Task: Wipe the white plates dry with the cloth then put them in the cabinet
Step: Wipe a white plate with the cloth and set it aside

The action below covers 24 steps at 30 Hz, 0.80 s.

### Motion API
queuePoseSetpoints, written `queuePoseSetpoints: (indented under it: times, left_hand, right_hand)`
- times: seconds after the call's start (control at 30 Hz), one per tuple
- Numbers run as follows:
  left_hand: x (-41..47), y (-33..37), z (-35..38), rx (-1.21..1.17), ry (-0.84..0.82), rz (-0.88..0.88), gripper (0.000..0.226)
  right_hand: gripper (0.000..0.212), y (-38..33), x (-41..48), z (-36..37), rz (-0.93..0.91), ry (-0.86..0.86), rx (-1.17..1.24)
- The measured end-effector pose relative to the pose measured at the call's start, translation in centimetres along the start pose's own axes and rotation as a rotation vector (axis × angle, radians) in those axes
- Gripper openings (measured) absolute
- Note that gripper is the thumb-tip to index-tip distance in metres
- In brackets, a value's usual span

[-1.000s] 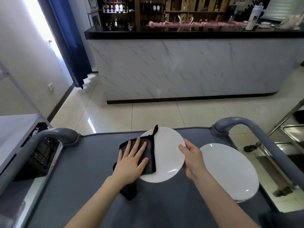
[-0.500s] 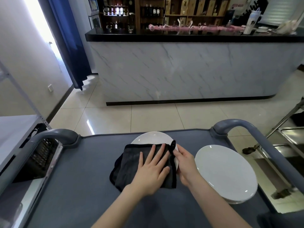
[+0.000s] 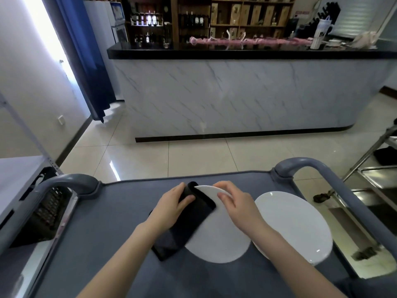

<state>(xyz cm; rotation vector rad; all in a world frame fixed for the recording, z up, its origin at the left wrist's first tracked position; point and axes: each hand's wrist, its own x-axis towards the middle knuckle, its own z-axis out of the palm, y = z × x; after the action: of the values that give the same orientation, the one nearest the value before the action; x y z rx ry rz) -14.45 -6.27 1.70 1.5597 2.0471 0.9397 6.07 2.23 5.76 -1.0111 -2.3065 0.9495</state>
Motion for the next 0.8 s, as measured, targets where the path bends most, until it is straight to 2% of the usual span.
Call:
queuePoseSetpoints:
  times: [0.07,0.17,0.23,0.33,0.47,0.57,0.67,0.73,0.8]
  left_hand:
    - [-0.3,0.6,-0.1,0.002,0.017,0.06,0.029]
    - [0.1,1.6,-0.8,0.053,-0.03,0.179,0.025]
    - [0.3,1.9,-1.0,0.031,-0.051,0.174,0.023]
    - [0.2,1.3,-0.6,-0.096,0.089,0.036,0.02]
    - [-0.9,0.0,1.2,-0.416,0.345,-0.258,0.015]
    - [-1.6,-0.4,2.6,-0.518,0.465,-0.366,0.023]
    - [-2.0,-0.9,2.7,-0.551,0.433,-0.387,0.016]
    - [-2.1,-1.3,1.8,-0.52,0.355,-0.324,0.008]
    - [-1.9,-1.2,0.8,-0.457,0.263,-0.225,0.011]
  right_hand:
    - [0.018,-0.6,0.5,-0.4,-0.085,-0.041,-0.097]
    - [0.023,-1.6,0.7,-0.5,-0.251,-0.097,-0.222]
    - [0.024,-1.9,0.9,-0.6,-0.298,-0.071,-0.214]
    - [0.018,-1.8,1.0,-0.8,-0.251,0.05,-0.074]
    - [0.013,-1.3,0.8,-0.1,-0.088,0.338,0.138]
    - [0.014,-1.2,0.3,1.2,0.038,0.481,0.291]
    - [0.016,-0.8,0.4,1.2,0.069,0.438,0.33]
    - [0.017,-0.5,0.9,0.0,0.026,0.342,0.292]
    - [0.017,-0.7,1.7,-1.5,-0.043,0.239,0.196]
